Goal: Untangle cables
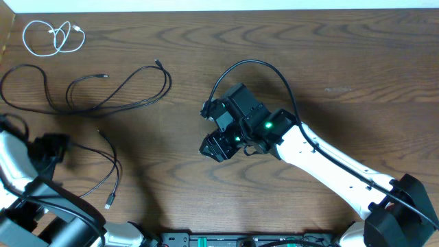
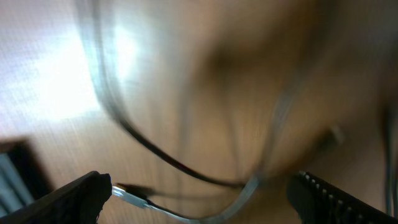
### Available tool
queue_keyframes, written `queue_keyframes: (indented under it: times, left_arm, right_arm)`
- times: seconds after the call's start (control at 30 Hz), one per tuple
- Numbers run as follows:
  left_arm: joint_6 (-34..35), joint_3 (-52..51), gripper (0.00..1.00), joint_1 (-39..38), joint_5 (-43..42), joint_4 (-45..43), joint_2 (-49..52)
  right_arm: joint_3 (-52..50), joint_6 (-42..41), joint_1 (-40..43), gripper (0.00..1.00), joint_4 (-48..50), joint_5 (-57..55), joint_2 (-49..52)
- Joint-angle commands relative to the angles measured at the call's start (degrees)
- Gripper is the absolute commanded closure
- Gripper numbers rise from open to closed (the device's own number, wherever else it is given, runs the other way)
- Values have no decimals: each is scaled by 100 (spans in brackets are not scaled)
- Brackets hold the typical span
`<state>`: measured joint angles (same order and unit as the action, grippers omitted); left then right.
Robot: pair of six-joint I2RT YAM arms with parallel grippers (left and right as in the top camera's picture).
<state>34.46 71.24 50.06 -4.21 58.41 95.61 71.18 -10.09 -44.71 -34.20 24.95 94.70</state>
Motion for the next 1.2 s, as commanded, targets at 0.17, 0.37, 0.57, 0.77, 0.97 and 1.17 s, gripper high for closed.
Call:
queue_keyframes:
  times: [0.17,0.37,0.57,0.77,0.97,1.17]
  left_arm:
    - [1434,-708,4,398,793,-824,-13]
    - [1775,-1222,4,562,1032,-1370,-13]
    - [1773,-1416,5,564,1139,-1512,-13]
    - [1775,-1825,21,564,1130,-1974,-13]
    - [1775,-2184,21,562,1132,-2367,-13]
    - [1775,-2312,23,557,1126,-2559,-11]
  right_arm:
    - [37,98,-39,38,11,-107,-48]
    - [37,96,-39,39,11,-107,-48]
    - [37,98,-39,38,33,-107,-48]
    - [37,96,-39,39,33,-107,-48]
    - [37,96,-39,39,33,-107,-48]
    - [37,96,-39,39,33,-107,-48]
